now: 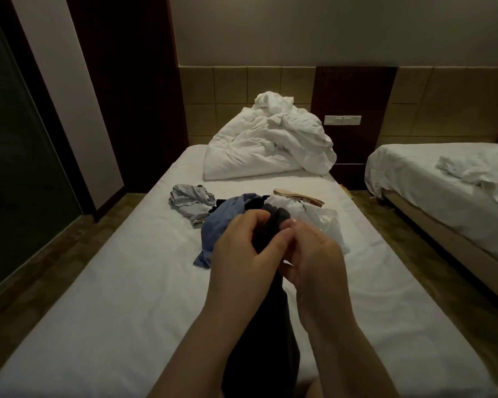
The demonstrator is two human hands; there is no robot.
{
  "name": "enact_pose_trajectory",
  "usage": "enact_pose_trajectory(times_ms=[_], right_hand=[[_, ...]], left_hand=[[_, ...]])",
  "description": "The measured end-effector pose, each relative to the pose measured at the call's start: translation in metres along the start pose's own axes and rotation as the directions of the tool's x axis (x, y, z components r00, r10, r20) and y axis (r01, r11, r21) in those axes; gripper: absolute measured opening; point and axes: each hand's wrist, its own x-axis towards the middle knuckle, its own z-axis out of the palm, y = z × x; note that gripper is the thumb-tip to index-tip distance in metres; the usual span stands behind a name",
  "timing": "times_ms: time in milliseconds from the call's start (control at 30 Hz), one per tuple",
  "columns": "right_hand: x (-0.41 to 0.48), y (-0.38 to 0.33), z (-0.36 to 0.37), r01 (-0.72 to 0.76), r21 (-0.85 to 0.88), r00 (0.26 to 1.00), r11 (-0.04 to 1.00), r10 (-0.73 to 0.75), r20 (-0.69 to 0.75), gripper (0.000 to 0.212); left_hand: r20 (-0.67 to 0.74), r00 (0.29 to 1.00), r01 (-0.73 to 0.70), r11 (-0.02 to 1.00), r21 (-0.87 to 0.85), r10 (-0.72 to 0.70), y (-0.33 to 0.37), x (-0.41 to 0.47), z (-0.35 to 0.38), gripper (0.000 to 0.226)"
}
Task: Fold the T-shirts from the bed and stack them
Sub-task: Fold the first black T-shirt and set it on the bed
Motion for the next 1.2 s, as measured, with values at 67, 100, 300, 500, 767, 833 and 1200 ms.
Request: enact_pose_trajectory(times_ms=[67, 100, 300, 500, 767, 833, 1200], right_hand=[[-0.001, -0.001, 0.000, 0.030, -0.006, 1.000, 1.000, -0.030, 0.004, 0.028], [-0.002, -0.001, 0.000, 0.047, -0.011, 0.999, 0.999, -0.046, 0.019, 0.028], [0.002, 0.012, 0.000, 0.347, -0.320, 0.938, 0.882, -0.331, 0.105, 0.016], [0.025, 0.007, -0.020, 0.630, -0.619, 0.762, 0.469, -0.528, 0.376, 0.036], [0.040, -0.008, -0.017, 0.663, -0.407, 0.729, 0.629, -0.416, 0.543, 0.021], [0.039, -0.005, -0.015, 0.643, -0.389, 0.752, 0.660, -0.446, 0.486, 0.019], [0.063, -0.056, -0.001, 0.744, -0.558, 0.668, 0.367, -0.425, 0.612, 0.011]], left_hand=[[0.001, 1.000, -0.007, 1.000, -0.003, 0.007, -0.001, 0.001, 0.000, 0.014], [0.001, 1.000, -0.008, 1.000, -0.007, 0.008, -0.002, 0.001, -0.001, 0.014], [-0.029, 0.999, 0.026, 0.996, -0.089, -0.029, -0.011, 0.002, -0.005, 0.020], [0.089, 0.996, -0.007, 0.986, -0.164, 0.022, -0.013, 0.004, -0.014, 0.035], [0.147, 0.985, -0.067, 0.985, -0.157, 0.090, -0.016, 0.014, -0.032, 0.031], [0.136, 0.985, -0.088, 0.988, -0.127, 0.106, -0.016, 0.015, -0.033, 0.026], [0.033, 0.961, -0.277, 0.958, 0.072, 0.275, -0.027, 0.030, -0.029, 0.012]])
